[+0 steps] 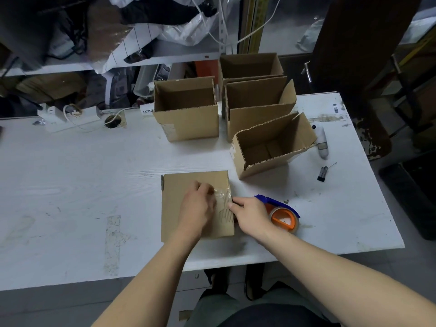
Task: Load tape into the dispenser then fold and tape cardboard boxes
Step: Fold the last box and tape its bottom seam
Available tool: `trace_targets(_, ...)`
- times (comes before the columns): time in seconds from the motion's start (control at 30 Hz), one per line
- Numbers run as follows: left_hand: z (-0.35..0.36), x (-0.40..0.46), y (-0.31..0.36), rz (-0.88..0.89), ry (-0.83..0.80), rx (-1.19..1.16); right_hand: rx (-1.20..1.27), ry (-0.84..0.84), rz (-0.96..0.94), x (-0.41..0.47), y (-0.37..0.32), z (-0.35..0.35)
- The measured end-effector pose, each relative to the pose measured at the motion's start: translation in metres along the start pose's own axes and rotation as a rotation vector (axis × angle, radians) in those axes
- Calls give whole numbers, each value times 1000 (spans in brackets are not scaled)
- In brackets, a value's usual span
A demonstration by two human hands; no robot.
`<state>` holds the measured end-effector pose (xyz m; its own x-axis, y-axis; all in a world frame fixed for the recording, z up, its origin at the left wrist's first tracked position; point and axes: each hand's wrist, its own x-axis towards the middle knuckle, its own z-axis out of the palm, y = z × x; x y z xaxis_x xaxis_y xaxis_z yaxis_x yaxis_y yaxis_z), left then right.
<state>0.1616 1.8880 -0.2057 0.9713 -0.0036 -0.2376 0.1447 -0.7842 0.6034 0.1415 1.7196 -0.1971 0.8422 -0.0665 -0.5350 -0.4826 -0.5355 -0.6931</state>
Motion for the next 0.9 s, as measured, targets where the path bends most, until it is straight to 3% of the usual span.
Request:
trace_targets(0.17, 5, -6, -7, 125, 57, 23, 68, 86, 8, 3, -7, 2)
trace_targets(0.27, 7, -10, -6, 157, 76, 56, -8, 39, -107, 4, 6, -15)
trace_targets(0.4, 8, -16, -6, 176, 98, 73, -491, 102, -297, 11, 44, -54)
trace_targets(0.53, 12, -30, 3, 163, 141, 107, -993, 17, -137, 20, 77, -78)
trace_targets(0.67, 5, -47, 22, 139, 124, 56, -867, -33, -68, 27, 75, -88)
trace_targets(0.77, -6, -60, 46, 25, 47, -118, -548, -67, -97, 18, 67, -96)
trace_targets(0.9, -14, -69, 69, -233, -67, -489, -173, -63, -335, -13, 51, -107)
